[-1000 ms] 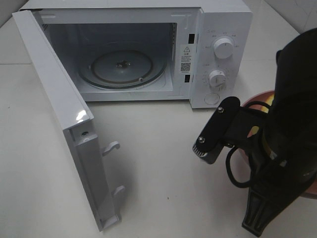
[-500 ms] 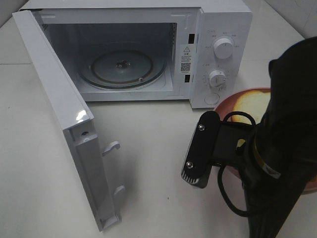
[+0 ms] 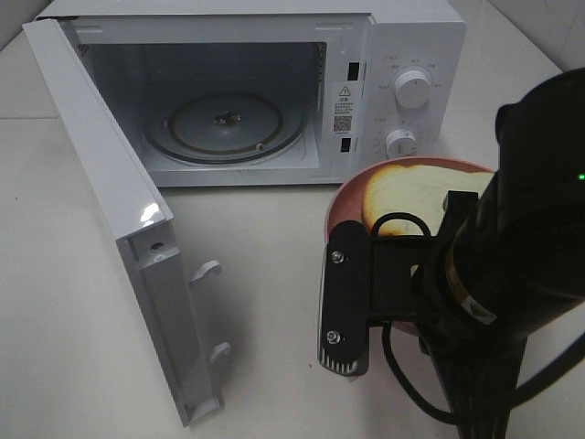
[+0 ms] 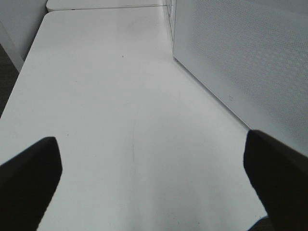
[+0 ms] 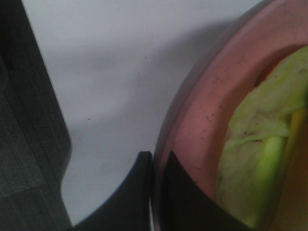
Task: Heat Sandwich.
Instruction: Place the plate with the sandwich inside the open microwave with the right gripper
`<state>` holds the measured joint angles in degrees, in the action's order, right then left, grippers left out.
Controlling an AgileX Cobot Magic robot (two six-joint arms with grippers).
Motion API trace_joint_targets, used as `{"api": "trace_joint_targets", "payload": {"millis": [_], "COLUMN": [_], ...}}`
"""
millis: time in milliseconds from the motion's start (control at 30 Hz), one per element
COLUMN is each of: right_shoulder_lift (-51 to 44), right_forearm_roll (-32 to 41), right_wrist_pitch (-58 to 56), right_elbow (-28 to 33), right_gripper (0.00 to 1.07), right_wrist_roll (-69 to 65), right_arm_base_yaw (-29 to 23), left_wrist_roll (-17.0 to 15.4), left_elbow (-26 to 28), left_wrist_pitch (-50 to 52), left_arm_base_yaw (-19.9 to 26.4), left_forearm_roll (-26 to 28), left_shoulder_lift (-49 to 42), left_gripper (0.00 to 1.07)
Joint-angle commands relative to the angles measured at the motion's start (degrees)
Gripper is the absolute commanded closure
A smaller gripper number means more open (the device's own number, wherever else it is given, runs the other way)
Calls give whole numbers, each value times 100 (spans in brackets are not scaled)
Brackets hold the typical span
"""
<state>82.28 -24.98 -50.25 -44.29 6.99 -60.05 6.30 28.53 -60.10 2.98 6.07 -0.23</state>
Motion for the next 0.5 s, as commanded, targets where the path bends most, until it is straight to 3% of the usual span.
{"api": "trace_joint_targets", "payload": {"millis": [33, 500], "right_shoulder_lift": [-69, -69], "right_forearm_roll": [-172, -172], "right_wrist_pitch": [292, 1020], "right_elbow": [11, 11], "right_gripper": [107, 106], "right_wrist_roll": [733, 1650], "right_arm_base_yaw": [-34, -34], "left_wrist_roll": [-17, -17], "left_elbow": [-23, -23], "left_wrist_pitch": [69, 69], "left_arm_base_yaw": [6, 6], "left_forearm_roll": [23, 23], "left_shoulder_lift": [-166, -166], "left_gripper": [9, 9]}}
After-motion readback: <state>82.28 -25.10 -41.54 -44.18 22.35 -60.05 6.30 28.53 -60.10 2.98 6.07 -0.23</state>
